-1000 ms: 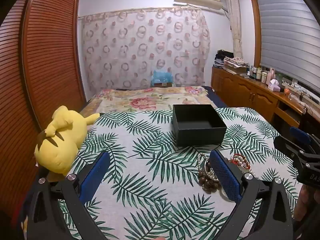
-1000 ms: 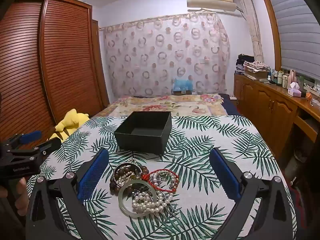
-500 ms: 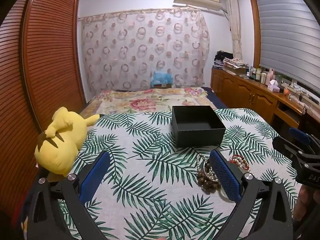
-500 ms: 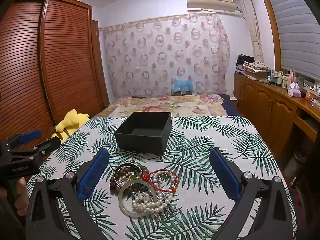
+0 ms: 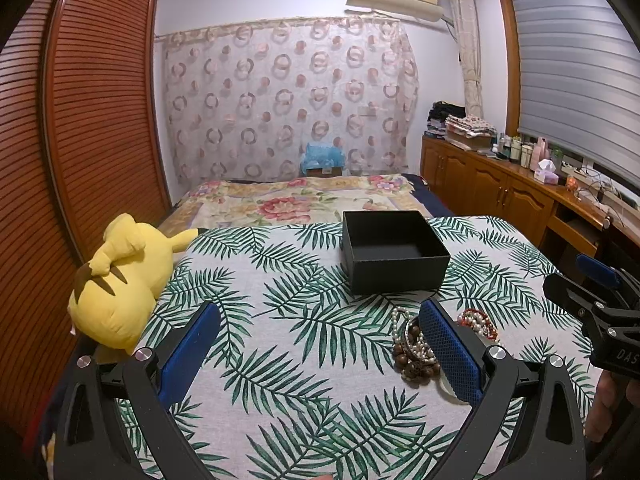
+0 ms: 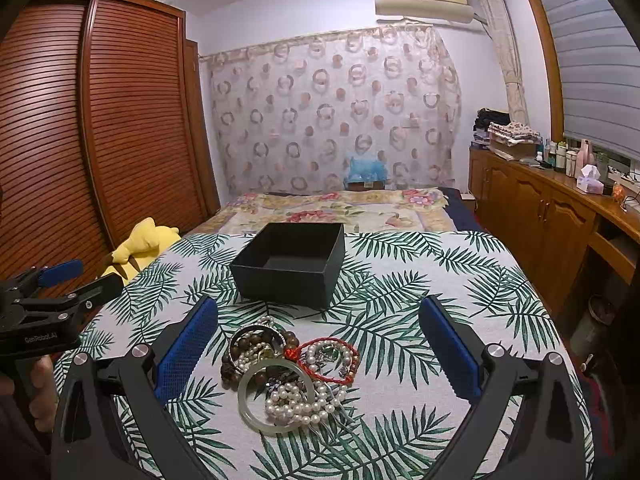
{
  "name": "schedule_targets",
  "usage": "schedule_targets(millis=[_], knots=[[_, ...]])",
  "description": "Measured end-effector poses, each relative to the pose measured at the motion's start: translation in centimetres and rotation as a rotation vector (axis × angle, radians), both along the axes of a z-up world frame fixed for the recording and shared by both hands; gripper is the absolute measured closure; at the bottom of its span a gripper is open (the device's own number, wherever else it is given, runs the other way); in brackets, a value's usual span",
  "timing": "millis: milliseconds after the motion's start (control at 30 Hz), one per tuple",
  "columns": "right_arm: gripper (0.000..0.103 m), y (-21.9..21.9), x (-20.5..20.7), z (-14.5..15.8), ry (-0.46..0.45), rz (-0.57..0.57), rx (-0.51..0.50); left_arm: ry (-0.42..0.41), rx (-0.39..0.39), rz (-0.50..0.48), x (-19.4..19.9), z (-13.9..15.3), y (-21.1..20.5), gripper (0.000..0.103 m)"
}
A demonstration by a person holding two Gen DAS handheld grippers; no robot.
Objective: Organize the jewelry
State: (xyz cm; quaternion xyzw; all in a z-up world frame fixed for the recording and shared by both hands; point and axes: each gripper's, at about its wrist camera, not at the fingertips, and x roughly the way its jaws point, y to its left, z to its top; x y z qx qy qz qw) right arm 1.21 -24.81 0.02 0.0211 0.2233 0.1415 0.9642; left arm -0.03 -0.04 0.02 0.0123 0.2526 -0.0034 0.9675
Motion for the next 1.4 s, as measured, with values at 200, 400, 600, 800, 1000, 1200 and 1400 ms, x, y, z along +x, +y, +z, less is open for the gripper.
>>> schedule_targets(millis=[200, 400, 600, 800, 1000, 1200, 1400], knots=[[0.002, 0.01, -0.01, -0.02, 0.001, 0.0, 0.001, 0.0, 0.0, 0.0, 0.0, -0.01, -0.01, 0.007], [0.002, 0.02, -0.02, -0.02, 0.0, -0.001, 0.0, 0.0, -0.001, 0.0, -0.01, 0.01, -0.01, 0.007], [0.002, 0.04, -0.02, -0.04, 0.0, 0.0, 0.0, 0.001, 0.0, 0.0, 0.0, 0.0, -0.01, 0.007], [0.002, 0.09, 0.0, -0.08, -0.001, -0.001, 0.0, 0.0, -0.001, 0.0, 0.0, 0.0, 0.01, 0.007], [0.002, 0.08, 0.05, -0.13, 0.0, 0.0, 0.001, 0.0, -0.001, 0.0, -0.01, 0.0, 0.0, 0.007], [0.002, 0.15, 0.07, -0.16, -0.001, 0.0, 0.001, 0.001, -0.001, 0.0, 0.0, 0.0, 0.0, 0.007], [0.002, 0.26, 0.1, -0.2, -0.002, 0.001, 0.001, 0.0, -0.002, 0.0, -0.01, 0.0, 0.01, 0.007]])
